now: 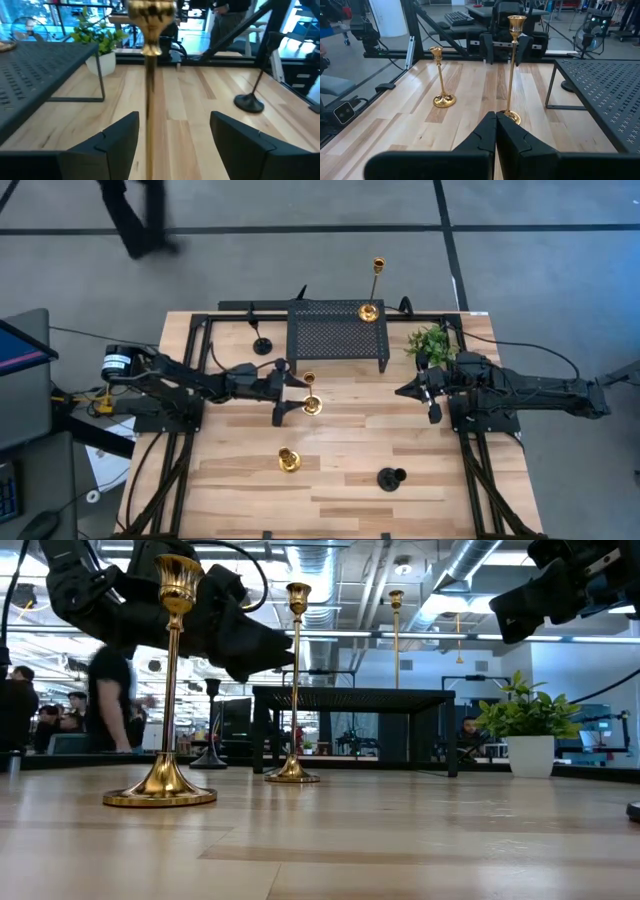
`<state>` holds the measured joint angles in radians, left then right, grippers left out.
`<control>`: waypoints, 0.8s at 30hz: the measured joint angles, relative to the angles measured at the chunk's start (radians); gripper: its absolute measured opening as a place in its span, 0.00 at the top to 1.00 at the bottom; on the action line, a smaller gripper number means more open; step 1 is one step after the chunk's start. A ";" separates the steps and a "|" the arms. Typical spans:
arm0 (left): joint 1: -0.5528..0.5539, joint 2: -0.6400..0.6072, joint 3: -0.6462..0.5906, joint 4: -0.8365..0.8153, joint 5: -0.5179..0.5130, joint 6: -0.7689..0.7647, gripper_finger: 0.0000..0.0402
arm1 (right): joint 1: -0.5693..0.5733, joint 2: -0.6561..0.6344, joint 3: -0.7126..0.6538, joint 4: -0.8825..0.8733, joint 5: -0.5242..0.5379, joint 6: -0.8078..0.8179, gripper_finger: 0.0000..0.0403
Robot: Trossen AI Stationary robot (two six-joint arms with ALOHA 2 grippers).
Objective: Pick & Place candle stick holders
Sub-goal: Put the top gold candle holder on the shelf
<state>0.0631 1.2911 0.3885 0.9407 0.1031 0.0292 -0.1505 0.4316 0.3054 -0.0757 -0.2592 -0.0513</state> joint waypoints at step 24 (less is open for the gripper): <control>0.000 0.000 0.036 0.011 -0.059 -0.011 0.40 | 0.000 0.000 0.000 0.000 0.000 -0.003 1.00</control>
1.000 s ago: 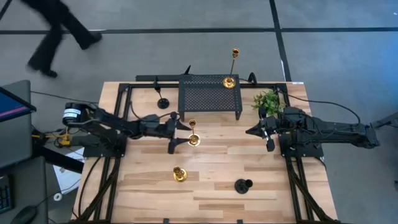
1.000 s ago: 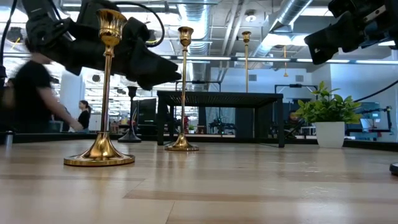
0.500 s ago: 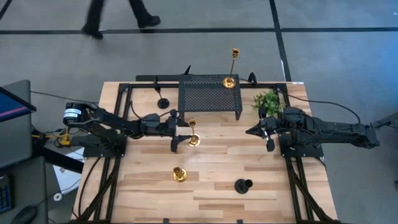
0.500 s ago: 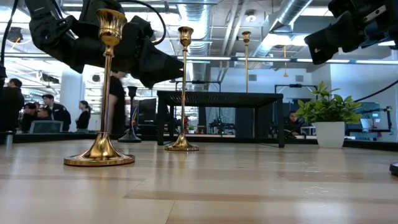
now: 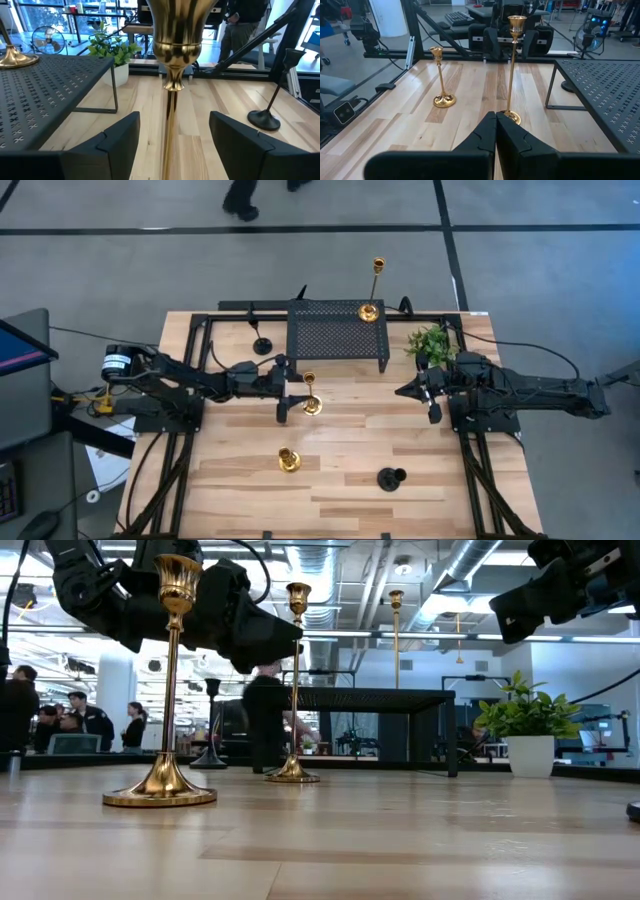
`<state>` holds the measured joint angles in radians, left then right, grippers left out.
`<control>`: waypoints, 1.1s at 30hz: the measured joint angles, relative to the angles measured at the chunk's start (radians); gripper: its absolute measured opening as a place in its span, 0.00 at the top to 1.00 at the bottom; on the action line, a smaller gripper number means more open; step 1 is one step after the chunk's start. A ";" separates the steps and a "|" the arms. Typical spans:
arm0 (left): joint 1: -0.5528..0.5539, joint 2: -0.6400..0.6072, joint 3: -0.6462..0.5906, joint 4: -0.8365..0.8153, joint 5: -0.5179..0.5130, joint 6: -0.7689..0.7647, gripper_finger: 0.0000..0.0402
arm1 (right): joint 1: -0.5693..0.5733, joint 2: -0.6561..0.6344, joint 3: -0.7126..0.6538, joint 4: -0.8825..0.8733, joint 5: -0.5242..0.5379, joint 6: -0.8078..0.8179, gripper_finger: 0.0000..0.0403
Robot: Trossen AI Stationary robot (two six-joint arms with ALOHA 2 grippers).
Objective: Pick & Place candle stick holders
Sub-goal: Put the top gold candle holder on the shelf
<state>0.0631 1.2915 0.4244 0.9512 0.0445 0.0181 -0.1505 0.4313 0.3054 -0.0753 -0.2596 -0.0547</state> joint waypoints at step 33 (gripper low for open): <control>0.000 0.000 0.000 -0.001 0.000 -0.034 0.67 | 0.000 0.000 0.000 0.000 0.000 0.003 1.00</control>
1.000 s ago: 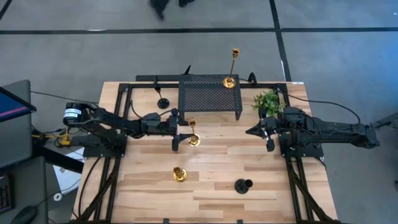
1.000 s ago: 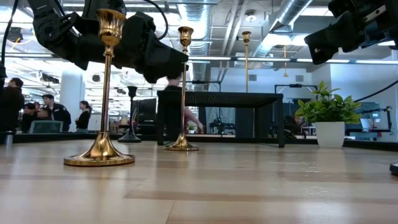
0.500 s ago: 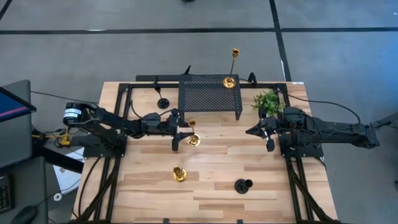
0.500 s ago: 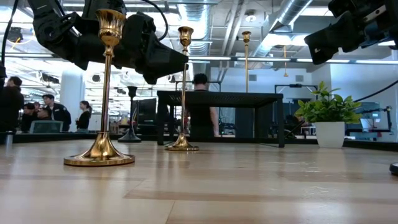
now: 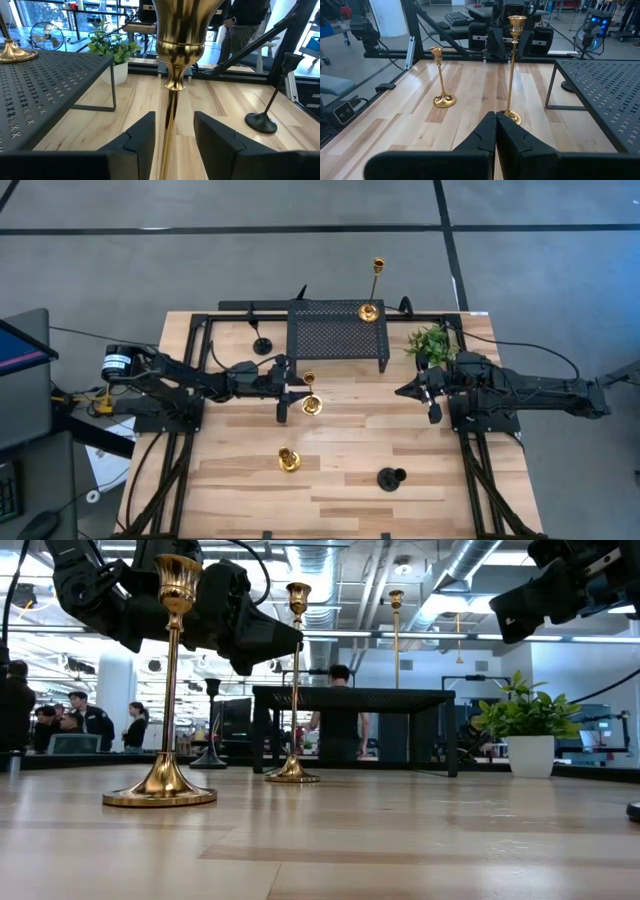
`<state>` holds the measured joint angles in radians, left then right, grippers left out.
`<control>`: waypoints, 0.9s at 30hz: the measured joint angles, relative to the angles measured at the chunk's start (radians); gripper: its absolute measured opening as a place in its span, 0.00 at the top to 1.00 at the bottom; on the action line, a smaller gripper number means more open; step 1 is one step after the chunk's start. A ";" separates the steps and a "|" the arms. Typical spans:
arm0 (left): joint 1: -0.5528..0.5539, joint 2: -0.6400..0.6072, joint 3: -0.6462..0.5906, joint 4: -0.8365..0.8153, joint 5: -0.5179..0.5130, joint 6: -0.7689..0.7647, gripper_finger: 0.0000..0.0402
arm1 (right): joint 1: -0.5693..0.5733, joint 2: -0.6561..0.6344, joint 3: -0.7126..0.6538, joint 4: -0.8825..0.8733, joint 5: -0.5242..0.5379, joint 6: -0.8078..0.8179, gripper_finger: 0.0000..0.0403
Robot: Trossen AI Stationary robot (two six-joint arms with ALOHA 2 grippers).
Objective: Pick & Place candle stick holders
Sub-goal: Put the top gold candle holder on the shelf
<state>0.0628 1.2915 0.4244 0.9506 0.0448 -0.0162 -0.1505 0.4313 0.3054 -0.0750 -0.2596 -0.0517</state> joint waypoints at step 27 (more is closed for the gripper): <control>-0.006 0.000 -0.001 0.001 0.001 0.003 0.92 | 0.000 0.000 0.000 -0.006 0.000 -0.001 1.00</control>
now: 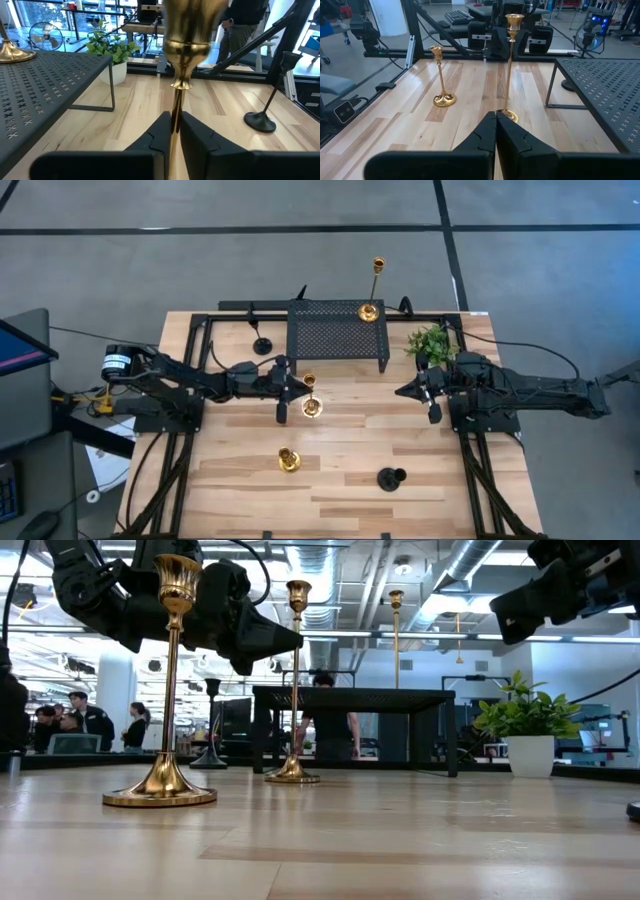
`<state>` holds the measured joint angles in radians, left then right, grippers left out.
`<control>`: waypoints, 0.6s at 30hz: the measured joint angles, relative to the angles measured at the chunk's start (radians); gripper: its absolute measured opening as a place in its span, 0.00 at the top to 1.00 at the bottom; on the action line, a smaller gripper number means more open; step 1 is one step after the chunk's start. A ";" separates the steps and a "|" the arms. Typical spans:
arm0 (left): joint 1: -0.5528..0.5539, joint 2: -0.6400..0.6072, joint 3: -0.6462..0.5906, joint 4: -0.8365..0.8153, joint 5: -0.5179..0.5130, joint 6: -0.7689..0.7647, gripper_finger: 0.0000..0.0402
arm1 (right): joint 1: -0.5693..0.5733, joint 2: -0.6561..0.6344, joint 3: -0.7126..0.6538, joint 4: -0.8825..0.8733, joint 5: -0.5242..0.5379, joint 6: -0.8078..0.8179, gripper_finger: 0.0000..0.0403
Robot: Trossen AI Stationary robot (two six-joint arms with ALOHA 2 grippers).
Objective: Pick & Place candle stick holders
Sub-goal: Put the top gold candle holder on the shelf
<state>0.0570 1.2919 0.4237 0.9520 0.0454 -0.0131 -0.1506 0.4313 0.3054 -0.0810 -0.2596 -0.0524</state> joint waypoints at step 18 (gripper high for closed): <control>0.000 0.000 0.015 -0.009 0.007 -0.034 0.96 | 0.000 0.000 0.000 -0.008 0.000 0.000 1.00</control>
<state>0.0570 1.2919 0.4383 0.9428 0.0528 -0.0471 -0.1505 0.4313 0.3054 -0.0895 -0.2599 -0.0525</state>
